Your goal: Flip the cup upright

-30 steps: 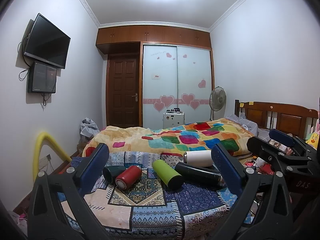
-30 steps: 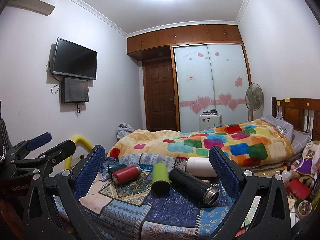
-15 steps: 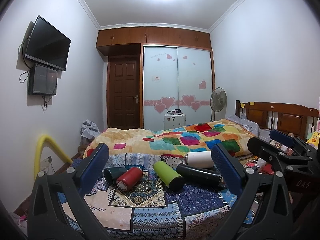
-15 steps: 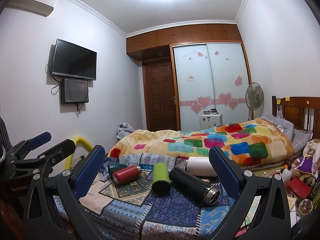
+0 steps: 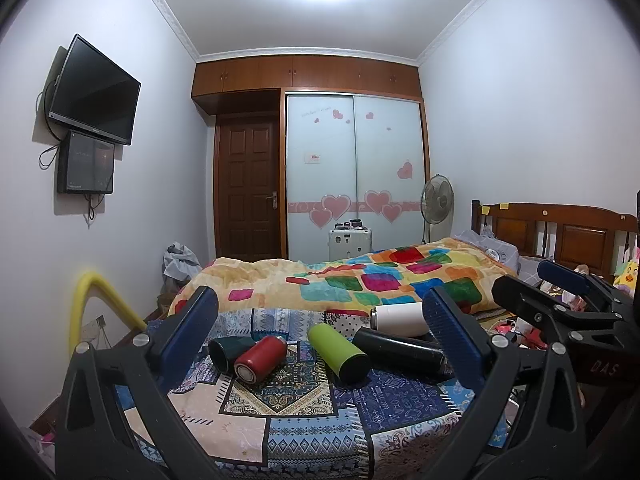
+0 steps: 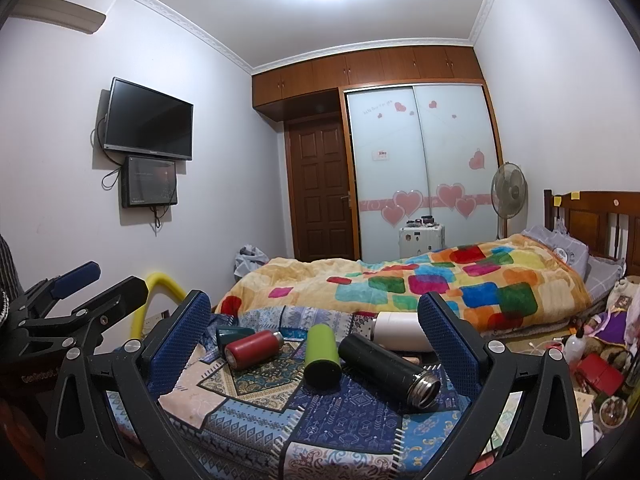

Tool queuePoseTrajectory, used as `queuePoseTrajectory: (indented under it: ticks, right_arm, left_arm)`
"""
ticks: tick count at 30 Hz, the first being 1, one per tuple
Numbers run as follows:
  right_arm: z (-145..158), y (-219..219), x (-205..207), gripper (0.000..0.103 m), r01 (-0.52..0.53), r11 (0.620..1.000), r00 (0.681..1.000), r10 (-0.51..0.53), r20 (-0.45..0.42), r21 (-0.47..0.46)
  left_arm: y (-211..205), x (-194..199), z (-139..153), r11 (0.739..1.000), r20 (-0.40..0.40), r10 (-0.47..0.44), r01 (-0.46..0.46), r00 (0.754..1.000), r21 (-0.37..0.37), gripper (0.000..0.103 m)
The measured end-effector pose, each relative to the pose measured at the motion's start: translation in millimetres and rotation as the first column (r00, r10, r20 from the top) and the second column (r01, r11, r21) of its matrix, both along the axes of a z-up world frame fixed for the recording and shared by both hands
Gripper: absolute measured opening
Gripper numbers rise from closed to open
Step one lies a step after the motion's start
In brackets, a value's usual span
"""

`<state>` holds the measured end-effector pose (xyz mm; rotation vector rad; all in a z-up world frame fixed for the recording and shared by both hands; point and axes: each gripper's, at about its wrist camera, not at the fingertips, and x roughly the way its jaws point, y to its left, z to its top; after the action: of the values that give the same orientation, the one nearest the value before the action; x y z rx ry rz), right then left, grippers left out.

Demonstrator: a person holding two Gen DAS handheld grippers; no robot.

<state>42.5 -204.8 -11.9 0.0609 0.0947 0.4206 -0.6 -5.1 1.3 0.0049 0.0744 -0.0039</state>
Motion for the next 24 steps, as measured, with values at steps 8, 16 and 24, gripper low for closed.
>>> queuePoseTrajectory:
  ticks: [8,16,24]
  right_arm:
    - [0.5,0.0,-1.5,0.103,0.000,1.000,1.000,0.000,0.000,0.001]
    - [0.4,0.6,2.1,0.103,0.004,1.000,1.000,-0.004,-0.005,-0.002]
    - [-1.8,2.7,8.0,0.103,0.006,1.000,1.000,-0.006,-0.018,-0.003]
  left_arm:
    - [1.5,2.7,-0.1,1.000,-0.004,0.002,-0.002,1.000,-0.002,0.103]
    - [2.0,5.2,-1.6,1.000,-0.008,0.001,-0.001,1.000,-0.007,0.103]
    - [2.9,9.5,-4.1,1.000,-0.020,-0.006,0.006,1.000,-0.015,0.103]
